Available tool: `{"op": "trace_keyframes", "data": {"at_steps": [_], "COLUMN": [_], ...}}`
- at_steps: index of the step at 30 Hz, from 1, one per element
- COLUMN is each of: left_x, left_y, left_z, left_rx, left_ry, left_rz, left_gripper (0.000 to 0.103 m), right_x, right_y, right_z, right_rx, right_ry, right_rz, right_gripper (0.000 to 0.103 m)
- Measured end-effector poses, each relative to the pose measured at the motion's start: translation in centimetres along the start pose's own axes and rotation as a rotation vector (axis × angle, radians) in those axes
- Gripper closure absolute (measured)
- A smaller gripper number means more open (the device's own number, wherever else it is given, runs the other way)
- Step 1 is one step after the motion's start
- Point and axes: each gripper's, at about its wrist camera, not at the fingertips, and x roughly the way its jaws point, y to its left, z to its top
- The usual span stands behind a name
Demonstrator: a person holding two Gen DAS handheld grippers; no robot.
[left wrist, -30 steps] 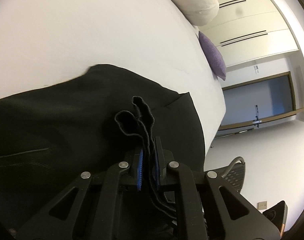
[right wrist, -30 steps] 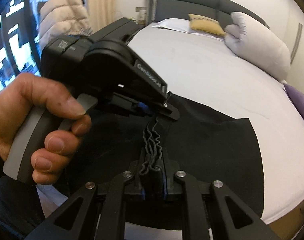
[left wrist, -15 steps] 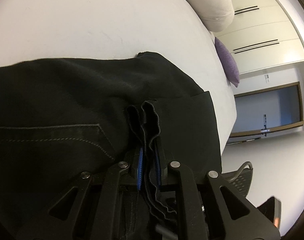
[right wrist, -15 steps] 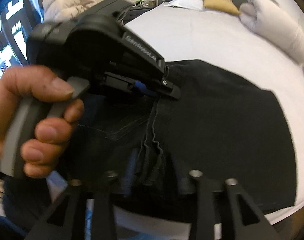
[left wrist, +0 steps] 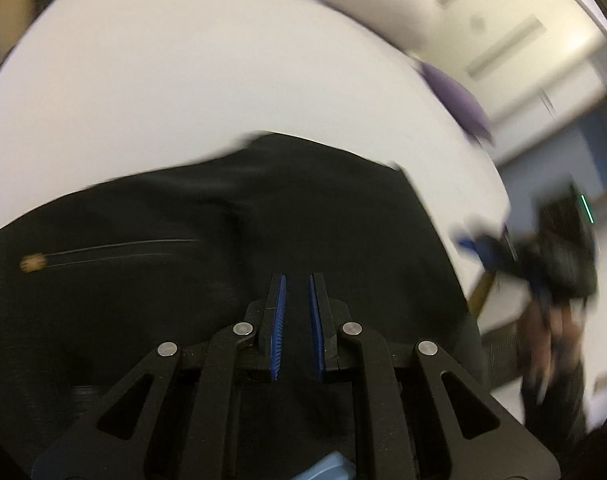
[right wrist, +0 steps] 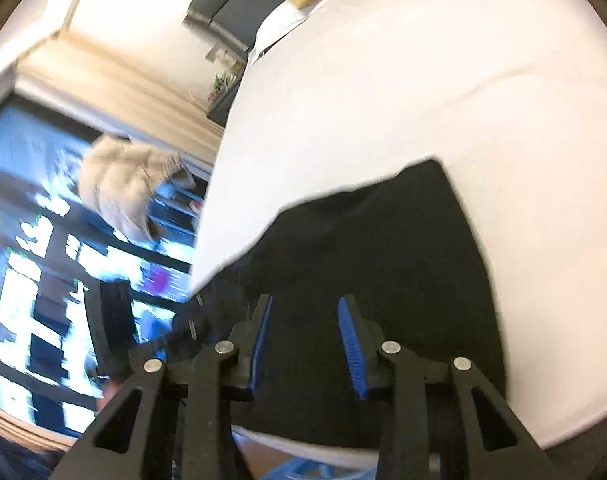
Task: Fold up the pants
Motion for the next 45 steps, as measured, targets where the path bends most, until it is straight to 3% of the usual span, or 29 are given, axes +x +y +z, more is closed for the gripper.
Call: {"op": "trace_keyframes", "data": {"at_steps": [3,5,8,12,22,26,31,35,37,38,39,40,41,42,43,44,45], "left_x": [3.4,5.1,4.9,4.8,3.0,2.8,0.1,-5.3,-8.8,-10.3,-12.1,-13.9,-16.1,-17.4,-18.5,-19.2,-20.1], "left_y": [-2.6,-2.3,-2.2,-1.6,1.4,2.0,2.6,4.4,6.2,7.2,8.4,9.5,10.9,12.0,13.2,14.2,15.3], "left_z": [-1.2,-2.4,-3.4,-3.4,-4.4,-4.9,-5.8,-7.9,-9.5,-10.3,-11.4,-12.6,-14.2,-15.3,-16.5,-17.5,-19.0], "left_rx": [0.084,0.066,0.093,0.055,0.026,0.018,0.0,-0.046,-0.114,-0.154,-0.203,-0.258,-0.334,-0.39,-0.447,-0.496,-0.56], "left_ry": [0.081,0.132,0.106,0.108,0.091,0.078,0.038,-0.062,-0.141,-0.181,-0.232,-0.301,-0.394,-0.437,-0.46,-0.472,-0.499], "left_rz": [0.03,0.042,0.038,0.009,-0.036,-0.053,-0.054,-0.044,-0.051,-0.039,-0.031,-0.025,-0.022,-0.03,-0.044,-0.051,-0.053], "left_gripper": [0.092,0.092,0.092,0.092,0.092,0.092,0.092,0.091,0.079,0.052,0.016,0.008,0.006,0.006,0.006,0.006,0.005], "right_x": [1.9,3.5,5.9,7.5,2.7,0.2,-2.4,-3.3,-1.9,-0.9,0.9,2.4,4.4,6.4,8.5,10.5,12.0], "right_y": [-3.0,-4.5,-6.0,-9.2,-8.8,-8.0,-6.3,-3.2,-1.6,-0.9,-0.1,0.4,0.4,0.2,-0.3,-0.8,-1.5], "right_z": [3.1,4.8,5.7,6.0,-2.3,-6.2,-8.6,-6.7,-5.3,-4.7,-4.0,-3.7,-3.4,-3.4,-3.5,-3.6,-3.8], "right_rx": [0.062,0.085,0.104,0.169,0.122,0.15,0.108,0.07,0.049,0.041,0.032,0.031,0.049,0.077,0.108,0.144,0.17], "right_ry": [0.049,0.083,0.145,0.193,0.263,0.263,0.232,0.129,0.127,0.134,0.153,0.168,0.189,0.21,0.238,0.269,0.277], "right_rz": [0.072,0.046,0.097,0.127,0.145,0.15,0.055,0.207,0.274,0.303,0.334,0.354,0.372,0.362,0.323,0.261,0.208], "right_gripper": [0.065,0.065,0.065,0.079,0.072,0.062,0.06,0.055,0.052,0.051,0.05,0.046,0.043,0.037,0.037,0.042,0.065]}}
